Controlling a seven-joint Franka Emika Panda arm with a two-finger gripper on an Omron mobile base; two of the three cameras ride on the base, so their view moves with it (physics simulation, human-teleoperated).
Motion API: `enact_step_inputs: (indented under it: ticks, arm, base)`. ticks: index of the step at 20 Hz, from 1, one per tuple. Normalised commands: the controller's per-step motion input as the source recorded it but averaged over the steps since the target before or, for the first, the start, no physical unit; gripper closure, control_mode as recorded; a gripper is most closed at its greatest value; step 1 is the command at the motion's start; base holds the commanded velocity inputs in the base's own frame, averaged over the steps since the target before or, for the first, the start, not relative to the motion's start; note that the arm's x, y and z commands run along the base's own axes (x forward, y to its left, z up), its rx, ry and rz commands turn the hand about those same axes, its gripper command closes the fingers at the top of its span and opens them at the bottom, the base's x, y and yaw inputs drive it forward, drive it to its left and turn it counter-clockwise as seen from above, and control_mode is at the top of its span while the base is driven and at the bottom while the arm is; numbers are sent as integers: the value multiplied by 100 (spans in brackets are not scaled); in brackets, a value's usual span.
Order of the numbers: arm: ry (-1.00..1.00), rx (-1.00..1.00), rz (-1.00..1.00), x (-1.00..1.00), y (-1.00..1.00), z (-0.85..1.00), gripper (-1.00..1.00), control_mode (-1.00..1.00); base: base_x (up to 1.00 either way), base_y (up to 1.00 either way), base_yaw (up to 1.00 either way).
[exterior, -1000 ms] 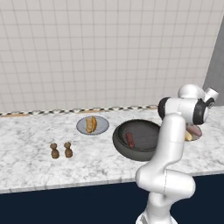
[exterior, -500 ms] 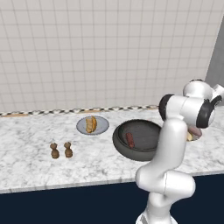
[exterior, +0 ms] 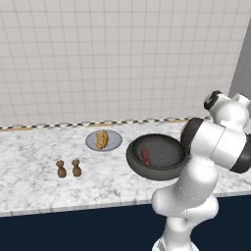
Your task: Place one bun and one sausage from the bowl on each plate.
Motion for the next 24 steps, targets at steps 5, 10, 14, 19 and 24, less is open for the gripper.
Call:
enact_step_inputs:
  ticks: [5, 10, 14, 19, 24]
  arm:
    - [15, -13, -22, -30, 100, 43, -100, -100]
    - [21, -9, -22, -27, 100, 14, -100, -100]
    - [14, -5, -22, -9, 100, 0, -100, -100]
    - [8, -3, -15, 0, 99, 1, -100, -100]
    - [9, -5, -11, 20, 91, 0, -100, -100]
  base:
    - [0, 0, 0]
    - [0, 0, 0]
    - [0, 0, 0]
    - [0, 0, 0]
    - [0, 0, 0]
